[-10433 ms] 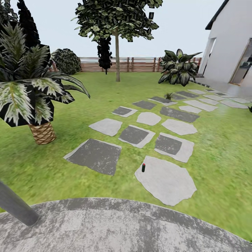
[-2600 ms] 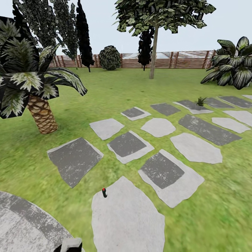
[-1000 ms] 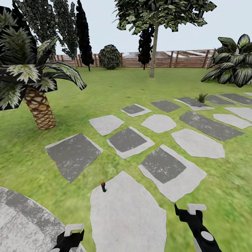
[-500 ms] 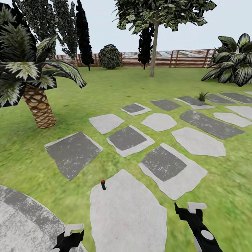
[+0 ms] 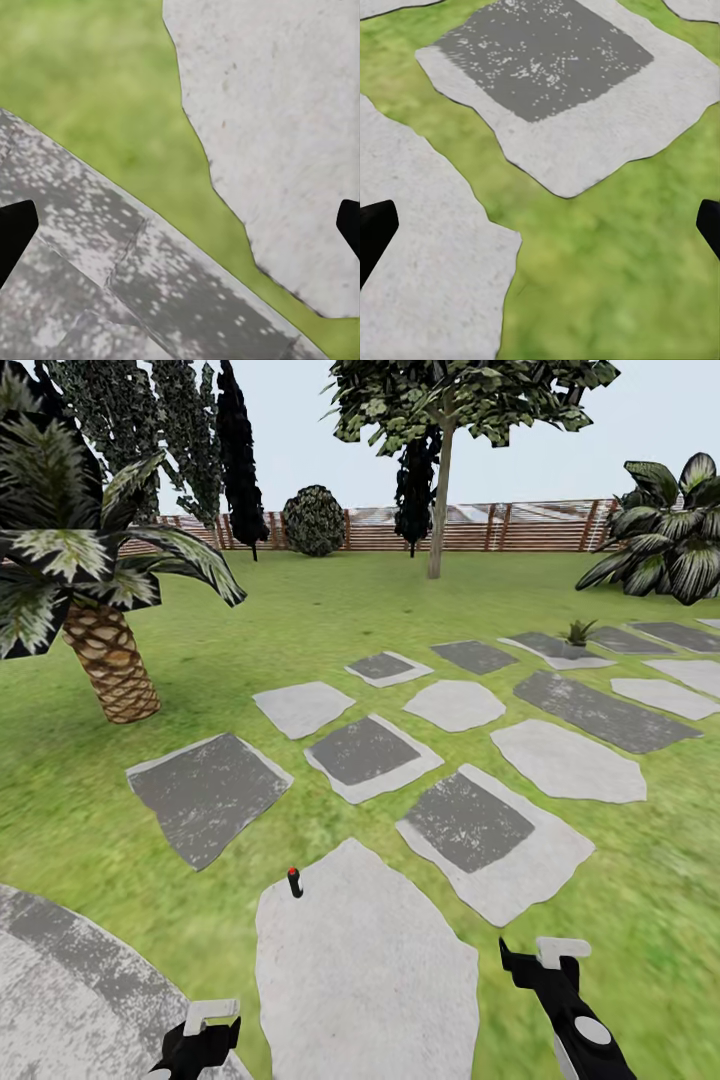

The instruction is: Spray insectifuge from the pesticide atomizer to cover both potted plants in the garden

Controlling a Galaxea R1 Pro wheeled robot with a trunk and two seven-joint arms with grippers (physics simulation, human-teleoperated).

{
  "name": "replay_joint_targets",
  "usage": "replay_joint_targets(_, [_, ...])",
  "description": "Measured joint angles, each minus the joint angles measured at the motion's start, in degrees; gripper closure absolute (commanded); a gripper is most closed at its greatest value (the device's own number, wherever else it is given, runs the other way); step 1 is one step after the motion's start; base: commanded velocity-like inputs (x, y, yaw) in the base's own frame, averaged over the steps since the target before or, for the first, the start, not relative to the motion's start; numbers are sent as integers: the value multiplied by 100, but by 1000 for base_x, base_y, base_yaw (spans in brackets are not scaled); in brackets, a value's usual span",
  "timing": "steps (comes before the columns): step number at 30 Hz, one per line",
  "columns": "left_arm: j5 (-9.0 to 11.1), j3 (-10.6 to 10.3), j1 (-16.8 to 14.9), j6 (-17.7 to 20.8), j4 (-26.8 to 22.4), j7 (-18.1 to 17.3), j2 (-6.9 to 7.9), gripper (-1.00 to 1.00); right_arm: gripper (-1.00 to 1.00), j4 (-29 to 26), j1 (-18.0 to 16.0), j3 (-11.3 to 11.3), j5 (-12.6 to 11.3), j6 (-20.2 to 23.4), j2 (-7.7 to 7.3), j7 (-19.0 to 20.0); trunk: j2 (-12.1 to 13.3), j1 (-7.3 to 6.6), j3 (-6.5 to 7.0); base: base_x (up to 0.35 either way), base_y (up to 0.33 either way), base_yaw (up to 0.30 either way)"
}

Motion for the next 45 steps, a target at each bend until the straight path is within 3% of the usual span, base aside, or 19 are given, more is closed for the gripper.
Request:
replay_joint_targets(8, [-26, 0, 29, -182, -3, 0, -5, -100, -100, 0, 0, -2, 2, 8, 0, 0, 0, -2, -62, 79, 0, 0])
replay_joint_targets(28, [0, 1, 39, -253, 0, 0, -6, -100, -100, 0, 0, 17, 0, 1, 4, 0, 0, -4, -162, 328, -5, 0])
replay_joint_targets(45, [3, 6, 43, -262, -6, 4, -6, -100, -100, -1, 0, 17, 0, 2, 9, -2, 0, -3, -162, 304, -181, 31])
